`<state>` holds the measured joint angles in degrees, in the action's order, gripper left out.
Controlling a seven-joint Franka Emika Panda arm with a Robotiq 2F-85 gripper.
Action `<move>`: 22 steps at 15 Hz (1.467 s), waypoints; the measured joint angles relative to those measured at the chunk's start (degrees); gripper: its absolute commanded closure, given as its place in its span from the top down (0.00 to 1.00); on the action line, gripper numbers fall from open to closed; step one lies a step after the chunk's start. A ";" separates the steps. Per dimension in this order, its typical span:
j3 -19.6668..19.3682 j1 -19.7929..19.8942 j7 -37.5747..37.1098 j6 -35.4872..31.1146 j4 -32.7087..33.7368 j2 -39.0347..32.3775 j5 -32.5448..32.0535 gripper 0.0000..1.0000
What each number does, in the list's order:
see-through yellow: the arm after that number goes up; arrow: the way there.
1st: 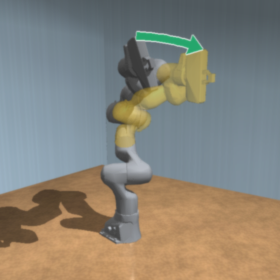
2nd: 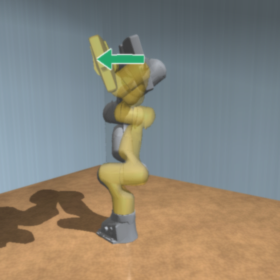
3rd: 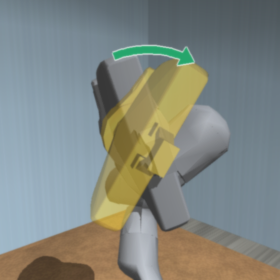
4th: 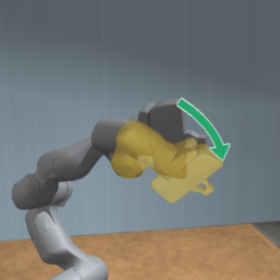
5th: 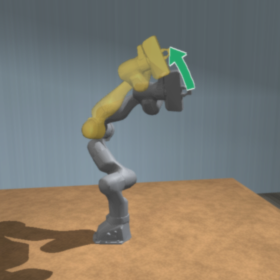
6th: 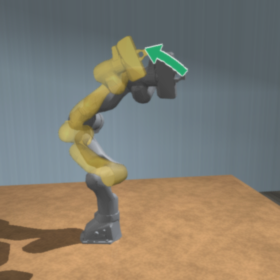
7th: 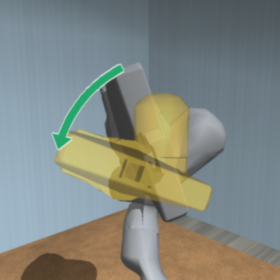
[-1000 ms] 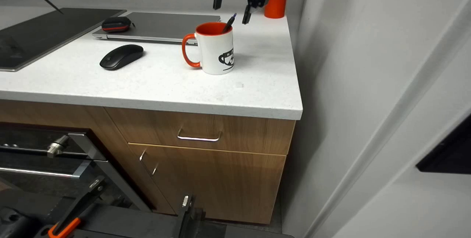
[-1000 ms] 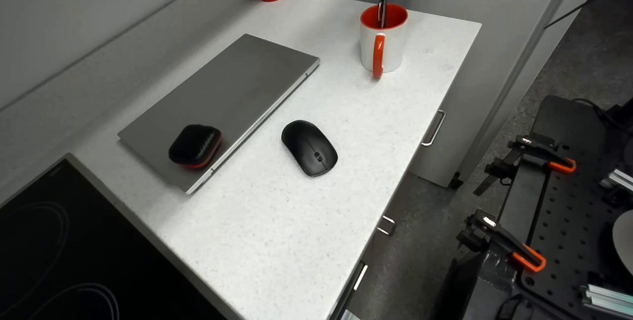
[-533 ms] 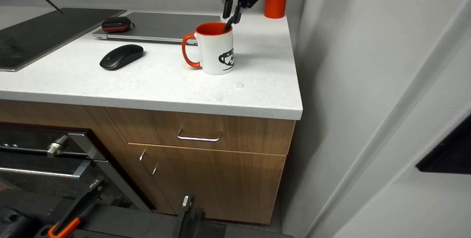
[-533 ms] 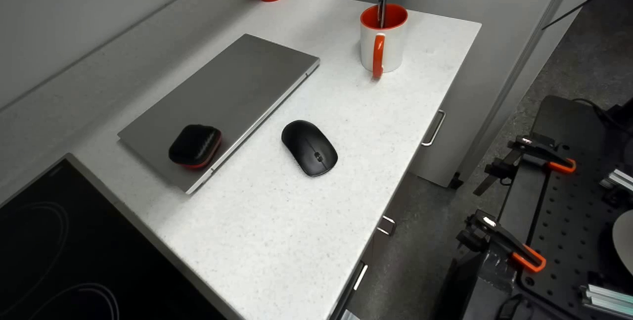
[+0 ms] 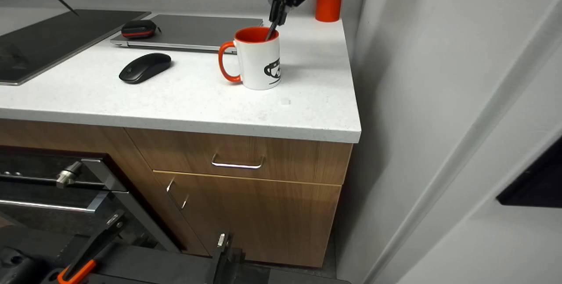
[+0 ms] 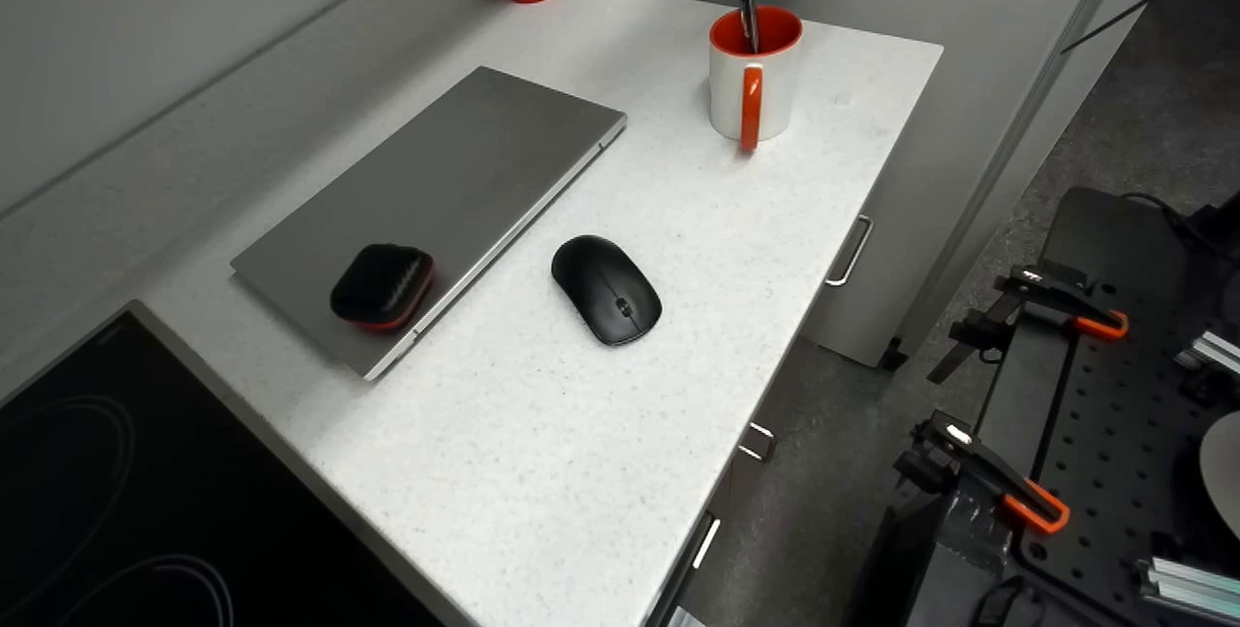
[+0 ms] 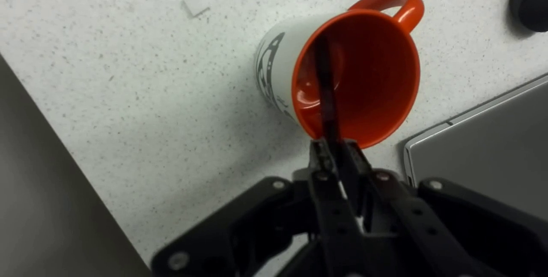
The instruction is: Pick up the pen from the mug cup and put it on the table.
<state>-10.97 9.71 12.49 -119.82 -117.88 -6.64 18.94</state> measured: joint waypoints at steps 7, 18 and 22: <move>-0.04 0.06 0.44 0.00 -0.30 6.66 -0.42 0.03; 5.25 -5.99 4.35 4.36 -4.00 13.02 -0.20 0.03; 8.24 -8.14 4.05 3.84 -3.97 7.26 -0.89 0.03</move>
<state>-2.72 1.57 16.54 -115.98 -121.85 0.62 18.05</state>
